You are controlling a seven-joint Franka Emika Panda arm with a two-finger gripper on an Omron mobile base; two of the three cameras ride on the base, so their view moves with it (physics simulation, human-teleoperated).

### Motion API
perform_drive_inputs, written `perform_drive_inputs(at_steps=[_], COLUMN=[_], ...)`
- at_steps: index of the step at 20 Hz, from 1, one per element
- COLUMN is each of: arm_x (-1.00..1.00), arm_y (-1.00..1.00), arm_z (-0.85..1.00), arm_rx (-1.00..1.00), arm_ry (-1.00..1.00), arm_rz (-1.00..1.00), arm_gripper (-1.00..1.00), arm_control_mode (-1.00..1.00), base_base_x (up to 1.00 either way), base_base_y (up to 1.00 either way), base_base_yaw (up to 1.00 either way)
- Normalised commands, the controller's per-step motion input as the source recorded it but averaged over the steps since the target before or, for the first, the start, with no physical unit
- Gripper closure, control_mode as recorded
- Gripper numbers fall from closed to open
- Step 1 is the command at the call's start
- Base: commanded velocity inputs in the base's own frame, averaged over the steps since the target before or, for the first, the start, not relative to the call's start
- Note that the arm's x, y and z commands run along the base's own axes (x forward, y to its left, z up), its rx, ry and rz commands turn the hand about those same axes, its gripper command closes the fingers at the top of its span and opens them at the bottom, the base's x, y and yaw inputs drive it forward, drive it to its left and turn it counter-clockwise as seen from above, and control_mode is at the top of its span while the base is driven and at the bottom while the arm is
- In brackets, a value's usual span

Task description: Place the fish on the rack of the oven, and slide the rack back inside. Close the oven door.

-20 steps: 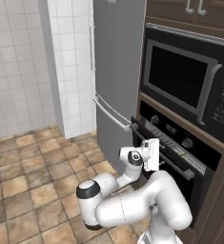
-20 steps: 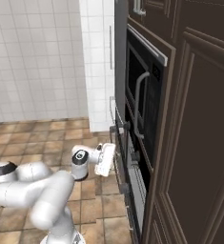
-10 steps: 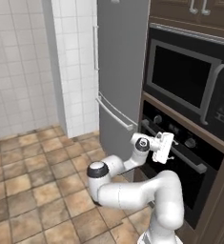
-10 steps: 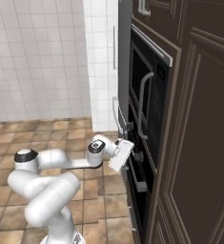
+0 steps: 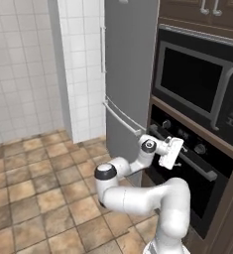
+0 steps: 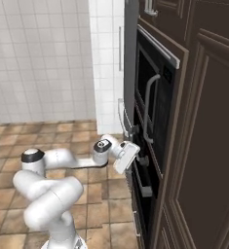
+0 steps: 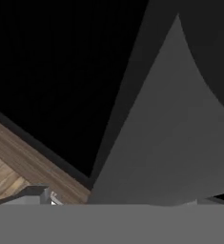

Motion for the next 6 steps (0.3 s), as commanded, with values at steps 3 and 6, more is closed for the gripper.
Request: perform_drive_inputs(at_steps=[3, 6], arm_x=[-0.24, -0.55], arm_y=[0.13, 0.37], arm_z=[0.00, 0.00], arm_rx=[0.00, 0.00], arm_ry=[-0.02, -0.10], arm_rz=[-0.05, 0.00], arm_gripper=[-1.00, -1.00], arm_control_mode=[-1.00, -1.00], base_base_x=[0.00, 0.00], base_base_y=[0.00, 0.00], base_base_yaw=[0.00, 0.00])
